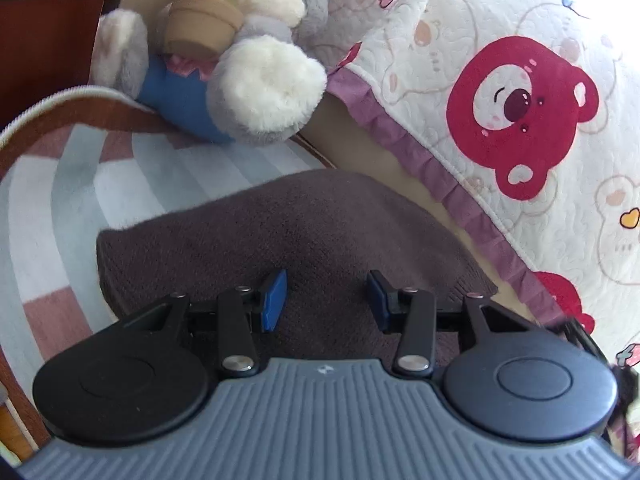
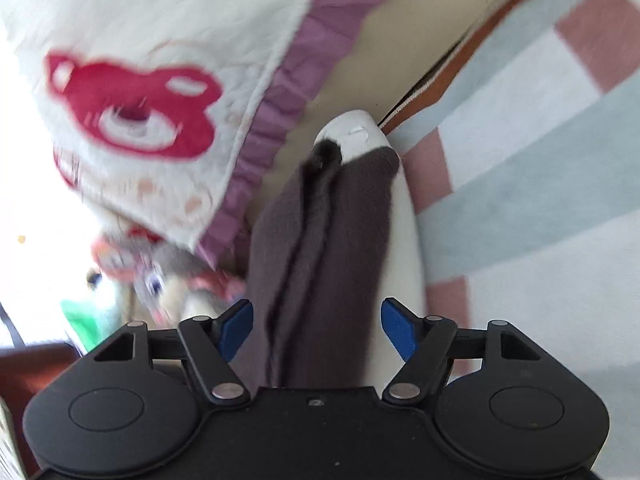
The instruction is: Fold clothes
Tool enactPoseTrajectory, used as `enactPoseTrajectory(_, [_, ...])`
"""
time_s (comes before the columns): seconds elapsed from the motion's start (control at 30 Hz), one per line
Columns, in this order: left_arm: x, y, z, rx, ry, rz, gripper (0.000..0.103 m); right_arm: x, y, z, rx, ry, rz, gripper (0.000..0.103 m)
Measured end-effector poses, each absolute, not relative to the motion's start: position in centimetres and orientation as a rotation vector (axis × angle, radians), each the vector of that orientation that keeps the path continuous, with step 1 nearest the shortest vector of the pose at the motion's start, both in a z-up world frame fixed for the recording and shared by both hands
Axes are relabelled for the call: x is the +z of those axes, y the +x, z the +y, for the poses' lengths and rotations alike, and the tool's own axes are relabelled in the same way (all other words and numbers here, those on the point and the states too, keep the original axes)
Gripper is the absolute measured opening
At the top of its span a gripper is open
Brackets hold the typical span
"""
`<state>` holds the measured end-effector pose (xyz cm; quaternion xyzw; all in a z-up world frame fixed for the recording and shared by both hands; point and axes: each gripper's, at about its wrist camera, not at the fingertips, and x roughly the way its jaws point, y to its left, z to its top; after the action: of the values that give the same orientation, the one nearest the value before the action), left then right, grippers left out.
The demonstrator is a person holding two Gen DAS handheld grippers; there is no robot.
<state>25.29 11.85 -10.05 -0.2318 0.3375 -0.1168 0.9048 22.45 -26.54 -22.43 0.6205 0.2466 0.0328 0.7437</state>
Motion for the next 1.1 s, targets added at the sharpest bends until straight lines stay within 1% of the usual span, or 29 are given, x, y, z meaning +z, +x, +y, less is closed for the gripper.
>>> enactPoseTrajectory(0.1, [-10.2,25.4,12.4,-0.258,-0.501,0.709,0.043,-21.9,25.3,-27.0,0.038,1.249,0.571,0.077])
enactPoseTrajectory(0.13, [-10.4,25.5,12.2,-0.260,-0.501,0.712,0.043,-21.7,26.1,-27.1,0.032,1.202,0.585,0.068])
enactPoseTrajectory(0.17, [-10.6,25.6,11.8,-0.259,-0.489,0.714,0.043,-21.1,26.9,-27.0,0.025,1.148,0.577,0.057])
enactPoseTrajectory(0.2, [-10.6,25.7,11.5,-0.257,-0.469,0.716,0.043,-19.6,27.3,-26.5,0.064,1.063,0.529,0.044])
enactPoseTrajectory(0.23, [-10.6,25.6,11.2,-0.255,-0.444,0.715,0.042,-17.8,27.6,-25.9,0.113,0.970,0.473,0.040])
enactPoseTrajectory(0.33, [-10.3,25.1,9.5,-0.239,-0.303,0.704,0.041,-12.8,28.3,-23.8,0.262,0.697,0.325,0.037])
enactPoseTrajectory(0.37, [-10.2,24.9,8.8,-0.231,-0.255,0.694,0.042,-12.0,28.8,-23.5,0.278,0.663,0.309,0.037])
enactPoseTrajectory(0.43, [-10.1,24.8,8.1,-0.249,-0.232,0.683,0.044,-12.9,30.2,-23.9,0.201,0.646,0.362,0.037])
enactPoseTrajectory(0.5, [-10.0,24.7,7.6,-0.318,-0.235,0.682,0.044,-15.6,32.1,-24.4,0.067,0.565,0.492,0.037])
enactPoseTrajectory(0.53, [-9.9,24.6,7.4,-0.358,-0.235,0.683,0.044,-17.1,32.9,-24.5,0.014,0.524,0.559,0.042])
enactPoseTrajectory(0.57, [-9.8,24.4,7.0,-0.388,-0.223,0.681,0.044,-18.3,33.1,-24.8,-0.016,0.510,0.582,0.046])
enactPoseTrajectory(0.6, [-9.8,24.2,6.6,-0.397,-0.195,0.680,0.044,-18.5,32.9,-25.1,-0.036,0.535,0.573,0.054])
enactPoseTrajectory(0.63, [-9.7,24.0,6.0,-0.389,-0.154,0.682,0.044,-18.4,32.5,-25.4,-0.054,0.568,0.558,0.058])
enactPoseTrajectory(0.73, [-10.0,23.9,5.3,-0.359,-0.080,0.692,0.046,-17.4,31.1,-25.8,-0.101,0.633,0.527,0.062])
enactPoseTrajectory(0.83, [-10.0,24.1,6.1,-0.360,-0.148,0.701,0.046,-15.8,29.5,-25.0,0.008,0.614,0.509,0.062])
enactPoseTrajectory(0.9, [-10.1,24.2,6.7,-0.362,-0.188,0.705,0.046,-14.7,28.3,-23.1,0.102,0.512,0.548,0.062])
enactPoseTrajectory(0.93, [-10.2,24.2,6.9,-0.359,-0.202,0.706,0.046,-14.3,27.7,-22.0,0.126,0.455,0.577,0.059])
enactPoseTrajectory(1.07, [-10.4,24.3,7.2,-0.340,-0.231,0.705,0.046,-14.7,22.5,-17.3,0.128,0.283,0.616,0.058])
enactPoseTrajectory(1.1, [-10.5,24.3,7.3,-0.334,-0.233,0.706,0.046,-14.9,21.4,-17.1,0.116,0.320,0.618,0.058])
